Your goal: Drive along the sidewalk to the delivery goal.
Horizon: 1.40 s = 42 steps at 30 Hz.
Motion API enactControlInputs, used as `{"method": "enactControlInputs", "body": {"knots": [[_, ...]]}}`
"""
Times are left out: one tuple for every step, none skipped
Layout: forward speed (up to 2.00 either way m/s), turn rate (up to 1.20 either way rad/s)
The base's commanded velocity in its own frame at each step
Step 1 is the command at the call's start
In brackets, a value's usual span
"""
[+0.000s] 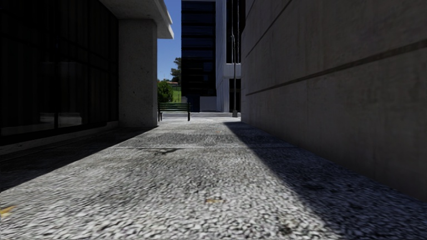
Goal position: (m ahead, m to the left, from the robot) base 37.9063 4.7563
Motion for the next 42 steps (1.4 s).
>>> {"method": "enactControlInputs", "body": {"knots": [[2.00,0.00],[2.00,0.00],[2.00,0.00],[2.00,0.00],[2.00,0.00],[2.00,0.00],[2.00,0.00],[2.00,0.00],[2.00,0.00],[2.00,0.00],[2.00,0.00],[2.00,0.00],[2.00,0.00],[2.00,0.00],[2.00,0.00],[2.00,0.00],[2.00,0.00],[2.00,0.00],[2.00,0.00],[2.00,0.00],[2.00,0.00],[2.00,0.00],[2.00,0.00],[2.00,0.00],[2.00,0.00],[2.00,0.00],[2.00,0.00],[2.00,0.00],[2.00,0.00],[2.00,0.00],[2.00,0.00],[2.00,0.00],[2.00,0.00],[2.00,0.00],[2.00,0.00],[2.00,0.00],[2.00,0.00],[2.00,0.00],[2.00,0.00],[2.00,0.00],[2.00,0.00],[2.00,0.00]]}}
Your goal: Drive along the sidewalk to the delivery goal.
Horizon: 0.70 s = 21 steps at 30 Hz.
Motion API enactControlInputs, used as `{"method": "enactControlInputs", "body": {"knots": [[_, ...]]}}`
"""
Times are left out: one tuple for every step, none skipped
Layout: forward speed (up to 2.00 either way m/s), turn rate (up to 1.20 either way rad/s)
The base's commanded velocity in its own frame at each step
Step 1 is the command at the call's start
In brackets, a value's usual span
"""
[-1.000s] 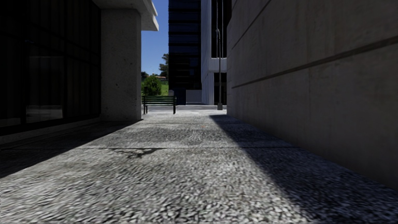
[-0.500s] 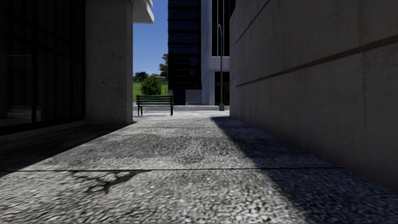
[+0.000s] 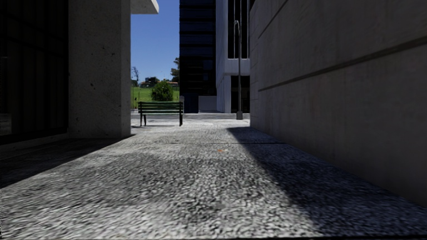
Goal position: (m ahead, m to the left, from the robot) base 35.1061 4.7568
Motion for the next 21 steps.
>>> {"method": "enactControlInputs", "body": {"knots": [[2.00,0.00],[2.00,0.00],[2.00,0.00],[2.00,0.00],[2.00,0.00],[2.00,0.00],[2.00,0.00],[2.00,0.00],[2.00,0.00],[2.00,0.00],[2.00,0.00],[2.00,0.00],[2.00,0.00],[2.00,0.00],[2.00,0.00],[2.00,0.00],[2.00,0.00],[2.00,0.00],[2.00,0.00],[2.00,0.00],[2.00,0.00]]}}
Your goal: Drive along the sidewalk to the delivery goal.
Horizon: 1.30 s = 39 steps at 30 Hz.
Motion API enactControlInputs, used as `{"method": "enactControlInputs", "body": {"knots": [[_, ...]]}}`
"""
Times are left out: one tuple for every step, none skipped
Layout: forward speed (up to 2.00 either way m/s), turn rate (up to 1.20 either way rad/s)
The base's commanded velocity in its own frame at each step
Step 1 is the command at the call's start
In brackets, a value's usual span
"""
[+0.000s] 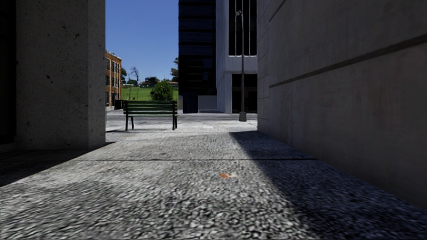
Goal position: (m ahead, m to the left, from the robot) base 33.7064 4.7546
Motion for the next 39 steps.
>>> {"method": "enactControlInputs", "body": {"knots": [[2.00,0.00],[2.00,0.00],[2.00,0.00],[2.00,0.00],[2.00,0.00],[2.00,0.00],[2.00,0.00],[2.00,0.00],[2.00,0.00],[2.00,0.00],[2.00,0.00],[2.00,0.00],[2.00,0.00],[2.00,0.00],[2.00,0.00],[2.00,0.00],[2.00,0.00],[2.00,0.00],[2.00,0.00],[2.00,0.00],[2.00,0.00],[2.00,0.00],[2.00,0.00],[2.00,0.00],[2.00,0.00],[2.00,0.00],[2.00,0.00],[2.00,0.00],[2.00,0.00],[2.00,0.00],[2.00,0.00],[2.00,0.00],[2.00,0.00],[2.00,0.00],[2.00,0.00],[2.00,0.00],[2.00,0.00],[2.00,0.00],[2.00,0.00]]}}
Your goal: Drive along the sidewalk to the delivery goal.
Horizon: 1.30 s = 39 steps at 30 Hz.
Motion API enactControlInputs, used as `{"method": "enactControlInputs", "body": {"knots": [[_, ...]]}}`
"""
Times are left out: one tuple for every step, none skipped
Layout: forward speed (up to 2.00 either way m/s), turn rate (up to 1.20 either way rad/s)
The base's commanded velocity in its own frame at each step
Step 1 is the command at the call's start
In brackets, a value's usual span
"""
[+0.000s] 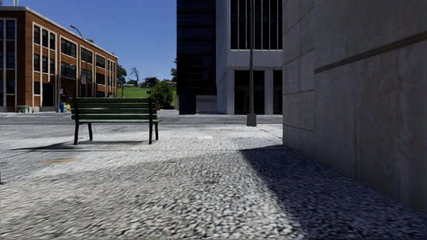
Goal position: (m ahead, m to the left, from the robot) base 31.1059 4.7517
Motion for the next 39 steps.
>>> {"method": "enactControlInputs", "body": {"knots": [[2.00,0.00],[2.00,0.00],[2.00,0.00],[2.00,0.00],[2.00,0.00],[2.00,0.00],[2.00,0.00],[2.00,0.00],[2.00,0.00],[2.00,0.00],[2.00,0.00],[2.00,0.00],[2.00,0.00],[2.00,0.00],[2.00,0.00],[2.00,0.00],[2.00,0.00],[2.00,0.00],[2.00,0.00],[2.00,0.00],[2.00,0.00],[2.00,0.00],[2.00,0.00],[2.00,0.00],[2.00,0.00],[2.00,0.00],[2.00,0.00],[2.00,0.00],[2.00,0.00],[2.00,0.00],[2.00,0.00],[2.00,0.00],[2.00,0.00],[2.00,0.00],[2.00,0.00],[2.00,0.00],[2.00,0.00],[2.00,0.00],[2.00,0.00]]}}
